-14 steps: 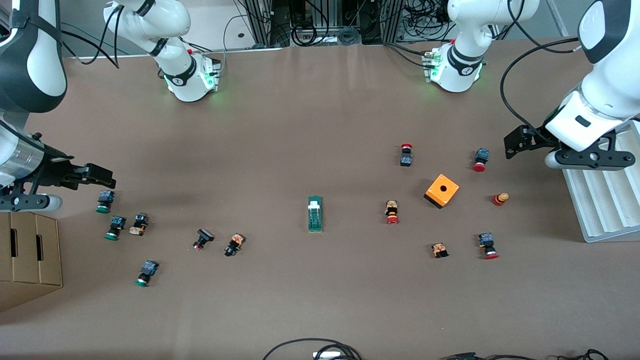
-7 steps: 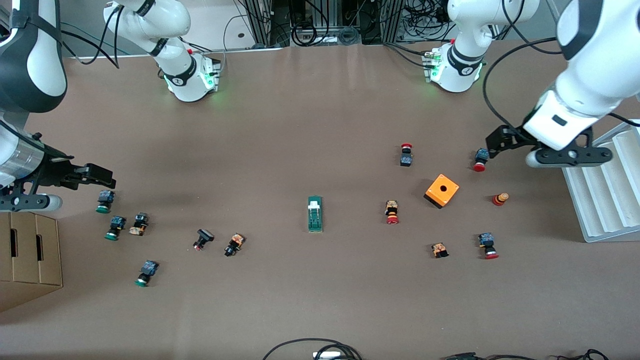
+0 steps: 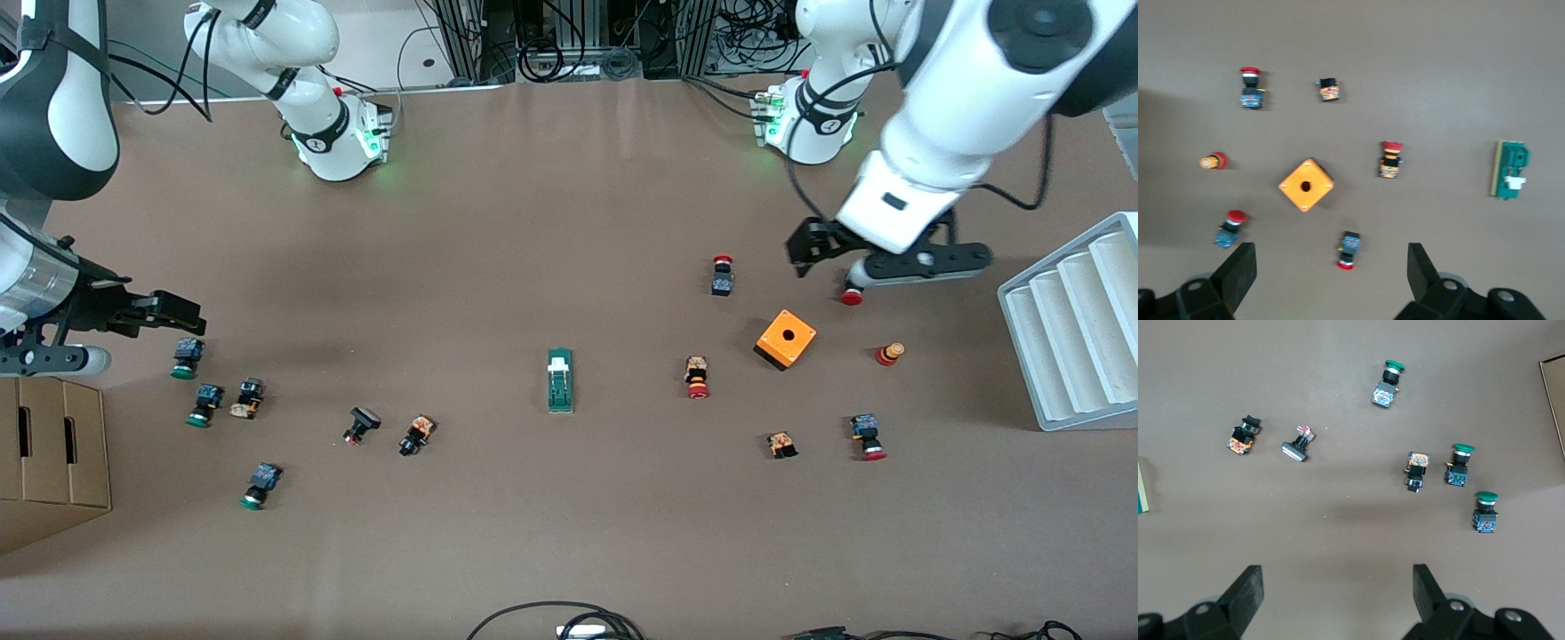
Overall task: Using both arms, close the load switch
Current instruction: 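Move the left gripper over the green knife switch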
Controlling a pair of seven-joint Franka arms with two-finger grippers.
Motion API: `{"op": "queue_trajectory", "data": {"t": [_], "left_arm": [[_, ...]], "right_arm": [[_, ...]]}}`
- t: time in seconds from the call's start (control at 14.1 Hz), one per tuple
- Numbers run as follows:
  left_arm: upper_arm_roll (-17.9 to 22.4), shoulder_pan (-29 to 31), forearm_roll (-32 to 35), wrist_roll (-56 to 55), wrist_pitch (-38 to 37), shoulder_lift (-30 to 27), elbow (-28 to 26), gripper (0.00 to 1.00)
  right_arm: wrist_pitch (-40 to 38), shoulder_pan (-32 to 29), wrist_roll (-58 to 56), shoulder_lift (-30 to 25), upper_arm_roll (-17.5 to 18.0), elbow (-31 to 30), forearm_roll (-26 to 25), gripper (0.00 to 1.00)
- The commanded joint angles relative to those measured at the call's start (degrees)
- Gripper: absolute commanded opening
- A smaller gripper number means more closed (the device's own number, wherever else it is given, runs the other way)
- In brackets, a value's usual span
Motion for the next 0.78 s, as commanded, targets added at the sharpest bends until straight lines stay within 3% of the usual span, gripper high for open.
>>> {"op": "queue_trajectory", "data": {"t": [0.0,0.14,0.35,0.5,0.71], "left_arm": [[-3.39,0.29,-0.60,-5.74,3.00,3.07,2.44,1.00],[-6.64,0.29,0.45,-10.66,5.81,4.30,2.53,1.00],[-11.75,-3.91,11.23,-20.40,8.72,8.42,2.53,1.00],[-11.93,-8.57,16.79,-28.93,10.73,10.89,2.70,1.00],[-12.02,-11.30,17.59,-34.22,16.26,13.09,2.53,1.00]], "right_arm": [[-0.53,0.00,-0.11,0.48,-0.05,1.12,1.06,1.00],[-0.53,0.00,0.24,0.48,0.04,1.12,1.15,1.00],[-0.53,0.00,-0.02,0.56,-0.05,1.12,1.15,1.00],[-0.61,0.00,-0.02,0.65,0.04,1.12,1.15,1.00],[-0.53,0.00,-0.19,0.56,-0.05,1.12,0.89,1.00]]}}
